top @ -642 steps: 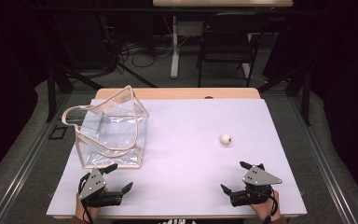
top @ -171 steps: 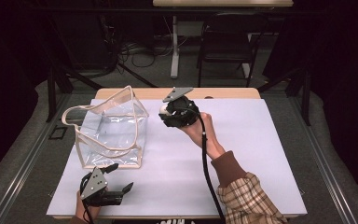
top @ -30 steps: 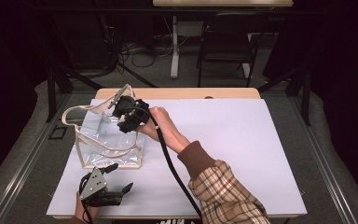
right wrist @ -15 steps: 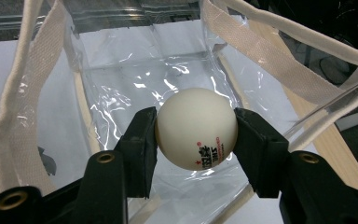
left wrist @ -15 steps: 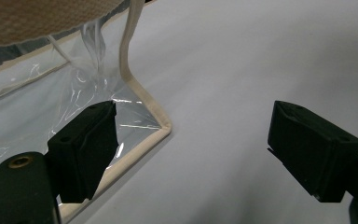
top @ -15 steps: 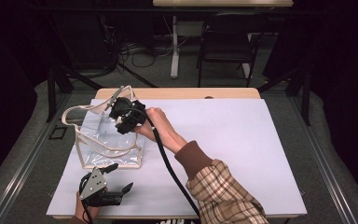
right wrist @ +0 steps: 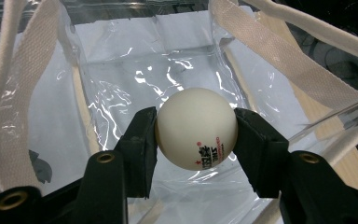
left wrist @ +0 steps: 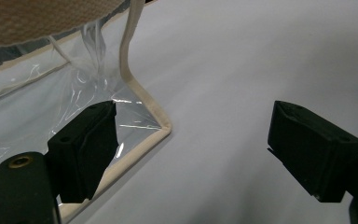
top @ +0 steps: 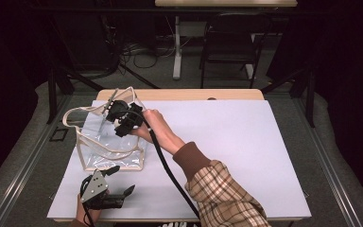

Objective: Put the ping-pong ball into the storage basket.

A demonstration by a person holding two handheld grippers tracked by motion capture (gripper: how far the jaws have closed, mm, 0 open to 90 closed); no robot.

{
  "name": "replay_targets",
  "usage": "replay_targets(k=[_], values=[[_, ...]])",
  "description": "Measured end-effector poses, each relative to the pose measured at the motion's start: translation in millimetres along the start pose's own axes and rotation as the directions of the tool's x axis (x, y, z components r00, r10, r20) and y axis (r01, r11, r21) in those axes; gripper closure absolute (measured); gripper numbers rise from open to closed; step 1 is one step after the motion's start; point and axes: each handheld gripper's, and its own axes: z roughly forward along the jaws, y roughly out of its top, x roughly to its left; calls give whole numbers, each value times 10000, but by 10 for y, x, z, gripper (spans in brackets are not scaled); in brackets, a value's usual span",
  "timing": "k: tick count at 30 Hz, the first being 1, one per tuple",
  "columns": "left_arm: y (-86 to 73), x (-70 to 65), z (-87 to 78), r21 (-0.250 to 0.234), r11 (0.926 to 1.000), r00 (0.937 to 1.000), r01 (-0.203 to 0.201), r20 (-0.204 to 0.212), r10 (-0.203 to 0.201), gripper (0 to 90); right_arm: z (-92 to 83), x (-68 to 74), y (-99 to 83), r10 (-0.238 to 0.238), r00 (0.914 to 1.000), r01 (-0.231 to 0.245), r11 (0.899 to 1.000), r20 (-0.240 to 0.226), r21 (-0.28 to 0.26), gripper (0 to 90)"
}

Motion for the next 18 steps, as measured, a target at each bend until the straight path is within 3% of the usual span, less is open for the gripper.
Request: replay_targets(k=[18], values=[[0,0,0,-10,10000,10000,16,26,-16,160,119,32,23,-72,9999,76,9994,-130,331,503]])
